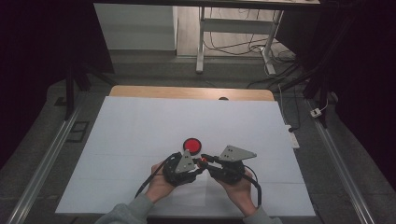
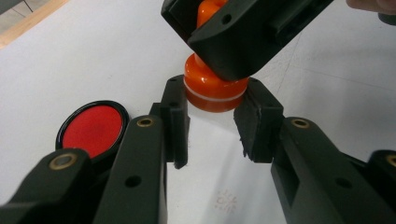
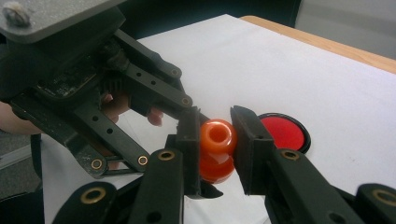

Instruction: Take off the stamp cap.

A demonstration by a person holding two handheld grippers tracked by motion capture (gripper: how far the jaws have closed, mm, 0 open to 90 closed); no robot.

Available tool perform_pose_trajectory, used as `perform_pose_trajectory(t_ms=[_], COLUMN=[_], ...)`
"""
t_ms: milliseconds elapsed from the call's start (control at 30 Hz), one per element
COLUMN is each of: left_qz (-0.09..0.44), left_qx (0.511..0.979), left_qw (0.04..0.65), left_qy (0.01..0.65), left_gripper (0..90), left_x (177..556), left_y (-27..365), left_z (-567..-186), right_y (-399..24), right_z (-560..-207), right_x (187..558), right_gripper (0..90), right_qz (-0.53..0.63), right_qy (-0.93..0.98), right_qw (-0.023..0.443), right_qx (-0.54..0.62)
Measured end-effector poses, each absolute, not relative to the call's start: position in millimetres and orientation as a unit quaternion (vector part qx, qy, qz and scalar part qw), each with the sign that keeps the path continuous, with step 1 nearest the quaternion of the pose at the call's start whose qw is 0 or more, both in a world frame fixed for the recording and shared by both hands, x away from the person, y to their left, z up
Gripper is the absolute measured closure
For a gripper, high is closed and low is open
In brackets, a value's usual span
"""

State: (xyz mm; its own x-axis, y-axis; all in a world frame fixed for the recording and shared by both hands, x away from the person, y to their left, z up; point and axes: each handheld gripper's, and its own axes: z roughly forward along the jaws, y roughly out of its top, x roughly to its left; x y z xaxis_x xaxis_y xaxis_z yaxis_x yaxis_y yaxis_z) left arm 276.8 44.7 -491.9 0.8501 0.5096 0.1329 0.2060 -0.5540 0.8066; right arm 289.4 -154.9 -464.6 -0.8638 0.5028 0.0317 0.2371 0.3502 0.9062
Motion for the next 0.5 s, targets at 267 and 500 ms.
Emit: perform_pose_trajectory(t_ms=[267,500], left_qz=[0.18,0.209], left_qx=[0.864,0.886], left_qw=[0.421,0.364], left_qy=[0.207,0.196], left_gripper=[65.6,65.7], left_x=[276.9,276.5], left_y=[44.9,41.2], left_z=[-492.3,-499.3], right_y=[-154.3,-156.3], right_z=[-465.8,-465.1], right_x=[289.2,288.2], right_gripper=[72.5,72.6], right_qz=[0.524,0.536], right_qy=[0.81,0.797], right_qw=[0.128,0.135], right_qx=[0.232,0.243])
